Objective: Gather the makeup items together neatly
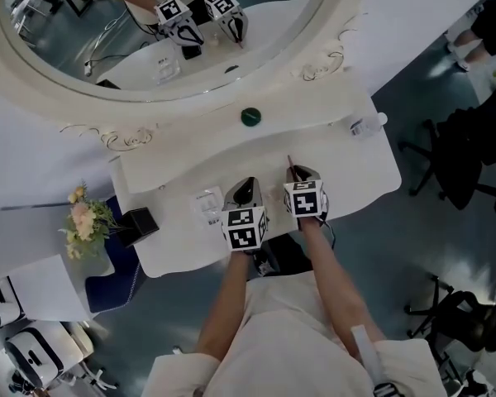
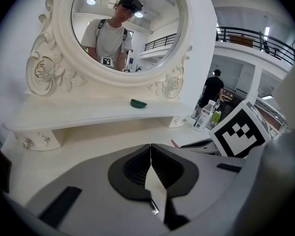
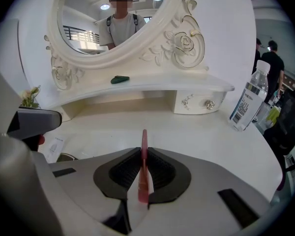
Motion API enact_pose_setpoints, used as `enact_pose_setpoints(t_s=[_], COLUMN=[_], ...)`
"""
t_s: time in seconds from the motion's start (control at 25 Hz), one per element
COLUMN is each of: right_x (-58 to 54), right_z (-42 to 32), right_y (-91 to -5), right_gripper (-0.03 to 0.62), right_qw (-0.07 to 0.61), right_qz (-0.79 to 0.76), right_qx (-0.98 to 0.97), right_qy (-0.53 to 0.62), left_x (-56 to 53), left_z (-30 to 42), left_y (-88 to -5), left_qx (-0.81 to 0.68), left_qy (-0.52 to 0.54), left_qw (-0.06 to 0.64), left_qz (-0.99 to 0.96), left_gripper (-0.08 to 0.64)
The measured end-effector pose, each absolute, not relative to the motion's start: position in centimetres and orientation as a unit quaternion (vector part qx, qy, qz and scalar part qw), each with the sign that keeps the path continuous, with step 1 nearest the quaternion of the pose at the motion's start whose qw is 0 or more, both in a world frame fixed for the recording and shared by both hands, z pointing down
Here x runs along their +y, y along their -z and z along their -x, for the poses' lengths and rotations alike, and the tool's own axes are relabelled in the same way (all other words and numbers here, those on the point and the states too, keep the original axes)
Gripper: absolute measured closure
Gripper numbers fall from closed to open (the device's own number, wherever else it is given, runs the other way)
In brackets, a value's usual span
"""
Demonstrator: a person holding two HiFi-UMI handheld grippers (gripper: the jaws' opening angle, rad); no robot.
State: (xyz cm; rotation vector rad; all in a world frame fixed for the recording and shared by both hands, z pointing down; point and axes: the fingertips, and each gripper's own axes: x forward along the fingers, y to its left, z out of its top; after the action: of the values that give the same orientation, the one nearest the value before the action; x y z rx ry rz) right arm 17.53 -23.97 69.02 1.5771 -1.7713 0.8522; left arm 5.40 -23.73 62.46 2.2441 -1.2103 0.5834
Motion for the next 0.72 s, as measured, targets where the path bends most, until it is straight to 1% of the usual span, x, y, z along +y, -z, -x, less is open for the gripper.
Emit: enact_pose_setpoints(t_s=[0.24,0.72], right_x=[-21.1,-17.9], right_z=[-17.2,-16.0], right_y=[-69.6,-71.0], right_gripper=[0.517,0.517], right_qw=[0.312,0.336], right_qz=[-0.586,-0.566], right_qx=[-0.673,-0.678], right_qy=[-0.326,-0.327], left_x=[-21.6,-18.7], left_z=[-4.3,-0.2], left_y=[-62.7,-63.8], left_qx=[-0.463,-0.506], left_qy=[-0.216,-0.214], left_qw=[0.262,0.288], left_qz=[-0.819,-0.785], left_gripper=[0.543,0.545])
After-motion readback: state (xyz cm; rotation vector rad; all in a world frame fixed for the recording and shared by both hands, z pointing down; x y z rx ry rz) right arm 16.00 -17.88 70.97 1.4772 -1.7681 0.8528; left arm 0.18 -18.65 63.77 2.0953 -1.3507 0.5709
